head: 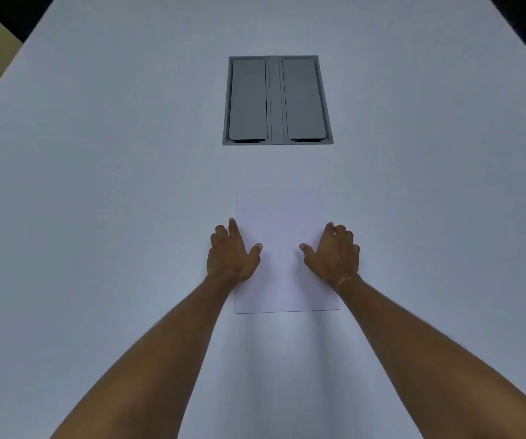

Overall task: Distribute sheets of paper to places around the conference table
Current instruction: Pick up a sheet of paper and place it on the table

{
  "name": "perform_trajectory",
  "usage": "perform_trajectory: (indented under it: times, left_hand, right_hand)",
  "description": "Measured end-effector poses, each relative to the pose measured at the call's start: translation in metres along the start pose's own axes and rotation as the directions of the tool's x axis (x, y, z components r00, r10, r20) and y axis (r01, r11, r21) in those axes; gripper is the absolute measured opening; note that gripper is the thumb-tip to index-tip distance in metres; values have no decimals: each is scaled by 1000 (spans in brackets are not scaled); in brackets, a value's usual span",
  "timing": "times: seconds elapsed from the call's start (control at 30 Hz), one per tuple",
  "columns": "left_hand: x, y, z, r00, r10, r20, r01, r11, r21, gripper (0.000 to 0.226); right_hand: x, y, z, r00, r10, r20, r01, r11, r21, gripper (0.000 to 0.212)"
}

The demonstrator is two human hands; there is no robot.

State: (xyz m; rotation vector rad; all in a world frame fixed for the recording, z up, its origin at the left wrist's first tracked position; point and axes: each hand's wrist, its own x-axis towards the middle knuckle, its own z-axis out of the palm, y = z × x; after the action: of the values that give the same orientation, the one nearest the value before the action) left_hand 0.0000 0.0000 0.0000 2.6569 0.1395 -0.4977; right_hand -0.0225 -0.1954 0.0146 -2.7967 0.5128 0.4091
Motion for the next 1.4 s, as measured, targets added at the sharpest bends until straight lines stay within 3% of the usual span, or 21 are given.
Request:
perform_trajectory:
  times: [0.17,0.33,0.53,0.83,1.03,1.13,1.3,1.4]
  left_hand:
    - [5,0,9,993,-116,11,117,987,-107,75]
    - [8,4,14,991,-135,-1,133,979,-157,57]
    - [9,1,16,988,-153,-22,146,969,-198,58]
    - [6,0,15,982,-165,-89,139,959,-247,57]
    - [11,2,11,958,-210,-194,124,918,-377,28]
    - [15,1,6,944,-280,-175,162,854,-494,9]
    - [17,0,-1,939,-302,-163,160,806,-570,7]
    - [16,3,-8,940,-299,-165,139,777,-614,7]
  right_hand:
    - [5,3,9,992,117,52,-123,985,122,60]
    - [11,2,11,982,155,108,-174,965,199,60]
    - [15,5,11,975,171,138,-202,947,251,57]
    - [11,4,14,980,181,87,-199,932,302,62]
    - [11,9,18,977,214,-7,-192,891,412,48]
    - [14,12,19,963,266,-50,-200,823,531,32]
    - [20,20,15,928,373,1,-255,631,732,11]
    - [19,25,9,912,411,12,-241,513,824,8]
